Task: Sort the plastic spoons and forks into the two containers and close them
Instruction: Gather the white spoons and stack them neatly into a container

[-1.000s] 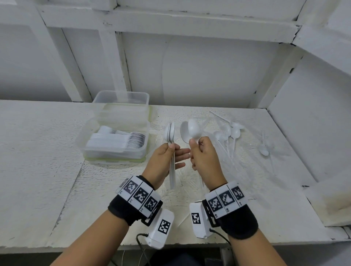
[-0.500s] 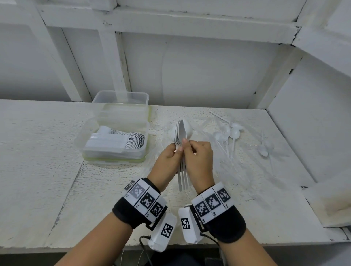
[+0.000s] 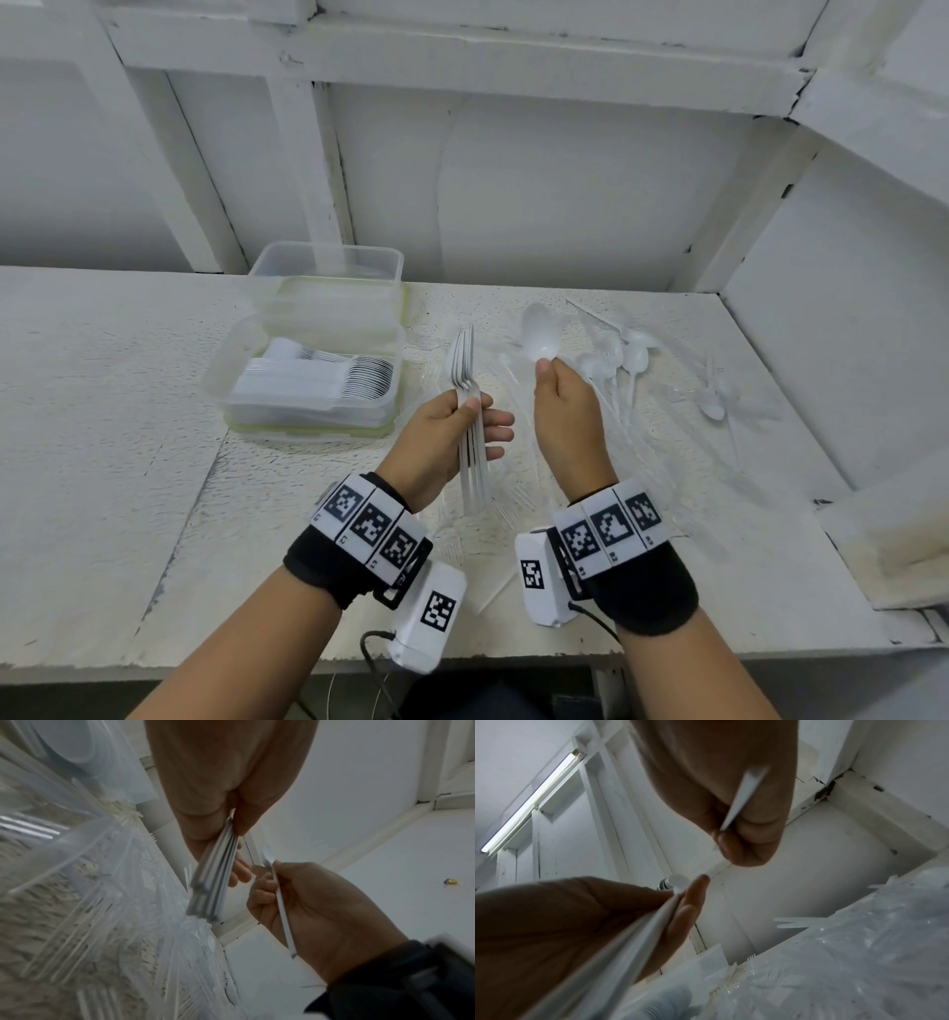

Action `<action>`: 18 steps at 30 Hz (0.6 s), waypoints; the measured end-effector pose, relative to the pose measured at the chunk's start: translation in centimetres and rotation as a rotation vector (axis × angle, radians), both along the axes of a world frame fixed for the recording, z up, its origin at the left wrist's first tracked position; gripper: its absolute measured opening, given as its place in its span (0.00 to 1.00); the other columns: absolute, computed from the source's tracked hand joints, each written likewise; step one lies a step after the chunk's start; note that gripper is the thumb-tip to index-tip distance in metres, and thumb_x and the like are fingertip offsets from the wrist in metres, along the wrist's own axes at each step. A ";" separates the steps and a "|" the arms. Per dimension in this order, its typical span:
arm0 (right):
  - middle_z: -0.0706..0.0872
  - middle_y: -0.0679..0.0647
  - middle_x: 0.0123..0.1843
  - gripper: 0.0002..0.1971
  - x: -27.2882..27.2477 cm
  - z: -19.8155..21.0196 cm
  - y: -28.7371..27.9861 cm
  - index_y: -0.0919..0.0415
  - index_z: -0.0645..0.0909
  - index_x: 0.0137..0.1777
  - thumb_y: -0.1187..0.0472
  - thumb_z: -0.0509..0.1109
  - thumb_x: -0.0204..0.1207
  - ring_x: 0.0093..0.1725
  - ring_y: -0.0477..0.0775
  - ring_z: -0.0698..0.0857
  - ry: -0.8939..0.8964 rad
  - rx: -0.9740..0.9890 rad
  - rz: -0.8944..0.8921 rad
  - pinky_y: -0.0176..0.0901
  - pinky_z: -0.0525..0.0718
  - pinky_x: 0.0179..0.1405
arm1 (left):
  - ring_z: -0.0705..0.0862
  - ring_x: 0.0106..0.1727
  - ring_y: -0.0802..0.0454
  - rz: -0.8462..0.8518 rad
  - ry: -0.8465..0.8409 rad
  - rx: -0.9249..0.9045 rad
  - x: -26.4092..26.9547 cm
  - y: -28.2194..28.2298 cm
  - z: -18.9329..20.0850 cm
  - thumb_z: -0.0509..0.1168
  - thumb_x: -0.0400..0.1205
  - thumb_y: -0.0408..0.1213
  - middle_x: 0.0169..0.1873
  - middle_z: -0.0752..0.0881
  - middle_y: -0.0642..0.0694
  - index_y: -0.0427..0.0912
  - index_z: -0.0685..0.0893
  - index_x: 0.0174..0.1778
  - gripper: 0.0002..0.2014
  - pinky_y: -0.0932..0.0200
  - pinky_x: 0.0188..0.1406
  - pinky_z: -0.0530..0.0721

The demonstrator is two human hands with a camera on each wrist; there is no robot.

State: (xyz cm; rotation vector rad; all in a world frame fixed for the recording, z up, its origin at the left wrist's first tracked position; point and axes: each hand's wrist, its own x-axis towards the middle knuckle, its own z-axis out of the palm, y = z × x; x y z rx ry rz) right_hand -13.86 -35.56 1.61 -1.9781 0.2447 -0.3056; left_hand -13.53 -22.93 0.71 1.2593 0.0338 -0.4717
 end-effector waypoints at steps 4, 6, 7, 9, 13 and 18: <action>0.75 0.47 0.38 0.11 -0.6 0.3 0.3 0.57 0.72 0.50 0.57 0.49 0.87 0.35 0.43 0.74 0.000 0.033 0.029 0.35 0.69 0.37 | 0.88 0.45 0.47 -0.003 0.014 -0.042 0.0 0.1 0.0 0.51 0.88 0.34 0.47 0.87 0.36 0.36 0.76 0.50 0.09 0.56 0.44 0.88; 0.79 0.52 0.48 0.14 -0.8 0.1 0.6 0.58 0.62 0.69 0.57 0.49 0.87 0.41 0.42 0.78 0.026 0.072 0.046 0.31 0.72 0.37 | 0.89 0.47 0.46 -0.005 0.014 -0.051 0.0 0.1 0.1 0.52 0.88 0.34 0.49 0.87 0.34 0.35 0.75 0.52 0.08 0.55 0.46 0.88; 0.80 0.54 0.47 0.15 -0.9 0.0 0.6 0.58 0.58 0.70 0.57 0.50 0.86 0.40 0.42 0.79 0.041 0.081 0.066 0.28 0.73 0.34 | 0.89 0.46 0.47 -0.004 0.013 -0.058 -0.1 0.1 0.1 0.52 0.87 0.34 0.48 0.87 0.35 0.35 0.76 0.52 0.08 0.55 0.46 0.88; 0.79 0.51 0.40 0.09 -1.1 -0.1 0.6 0.56 0.61 0.64 0.57 0.51 0.86 0.36 0.41 0.79 0.030 0.035 0.100 0.26 0.75 0.30 | 0.90 0.43 0.49 -0.003 0.014 -0.079 -0.2 0.1 0.2 0.52 0.87 0.34 0.44 0.89 0.38 0.36 0.76 0.52 0.08 0.54 0.47 0.88; 0.78 0.42 0.36 0.05 -1.2 0.1 0.6 0.56 0.74 0.54 0.60 0.58 0.84 0.33 0.36 0.79 -0.050 -0.060 0.111 0.20 0.74 0.32 | 0.90 0.40 0.52 0.006 0.015 -0.099 -0.3 0.1 0.3 0.53 0.87 0.33 0.39 0.89 0.42 0.35 0.77 0.53 0.09 0.55 0.46 0.89; 0.82 0.45 0.45 0.10 -1.1 -0.5 1.3 0.58 0.82 0.56 0.58 0.60 0.83 0.51 0.47 0.78 -0.111 -0.166 0.099 0.41 0.79 0.48 | 0.89 0.40 0.57 -0.013 -0.020 -0.097 -0.5 -0.1 0.6 0.52 0.87 0.32 0.42 0.89 0.46 0.33 0.78 0.57 0.11 0.62 0.37 0.87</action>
